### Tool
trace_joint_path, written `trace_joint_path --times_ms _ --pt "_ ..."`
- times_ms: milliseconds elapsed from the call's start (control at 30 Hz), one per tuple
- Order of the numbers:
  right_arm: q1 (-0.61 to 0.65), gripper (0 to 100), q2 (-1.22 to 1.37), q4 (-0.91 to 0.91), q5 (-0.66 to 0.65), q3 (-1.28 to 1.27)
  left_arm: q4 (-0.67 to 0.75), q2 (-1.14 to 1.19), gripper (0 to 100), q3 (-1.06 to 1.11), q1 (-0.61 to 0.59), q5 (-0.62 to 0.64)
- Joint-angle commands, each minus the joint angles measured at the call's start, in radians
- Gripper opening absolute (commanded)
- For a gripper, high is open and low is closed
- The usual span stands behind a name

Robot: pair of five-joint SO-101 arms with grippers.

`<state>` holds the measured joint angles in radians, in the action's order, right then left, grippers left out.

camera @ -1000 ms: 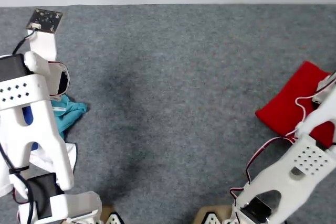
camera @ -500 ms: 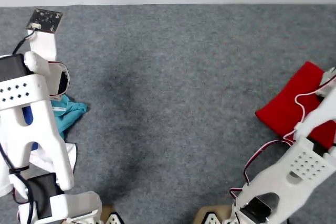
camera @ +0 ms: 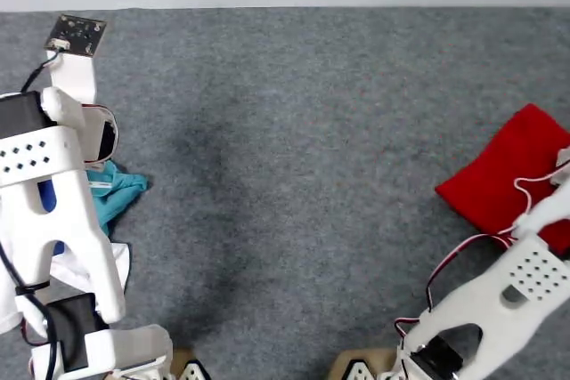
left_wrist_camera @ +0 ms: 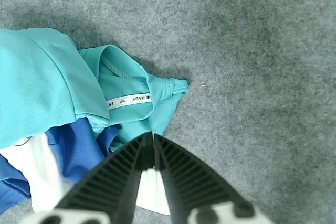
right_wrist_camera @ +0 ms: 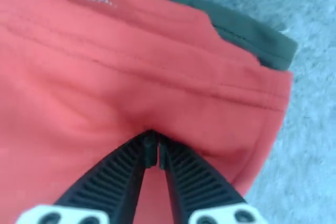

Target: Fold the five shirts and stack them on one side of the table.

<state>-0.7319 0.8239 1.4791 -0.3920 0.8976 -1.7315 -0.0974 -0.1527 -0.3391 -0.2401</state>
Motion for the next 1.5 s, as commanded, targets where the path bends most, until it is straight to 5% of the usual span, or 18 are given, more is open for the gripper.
trace_joint_path --times_ms 0,467,800,1067,1467 --pt "0.039 0.9 -0.124 0.104 -0.012 0.123 -0.023 -0.040 1 -0.002 -0.005 -0.009" --pt "-0.044 0.9 0.179 -0.182 -0.018 0.215 -0.023 -0.041 1 -0.002 -0.006 -0.009" --pt "0.012 0.9 0.139 0.321 -0.014 0.643 -0.023 -0.041 1 -0.002 -0.006 -0.009" --pt "-0.042 0.9 0.096 0.321 -0.015 0.473 -0.023 -0.041 1 -0.002 -0.006 -0.005" --pt "-0.054 0.9 -0.225 0.308 -0.020 -0.261 -0.023 -0.038 1 -0.002 -0.002 -0.008"
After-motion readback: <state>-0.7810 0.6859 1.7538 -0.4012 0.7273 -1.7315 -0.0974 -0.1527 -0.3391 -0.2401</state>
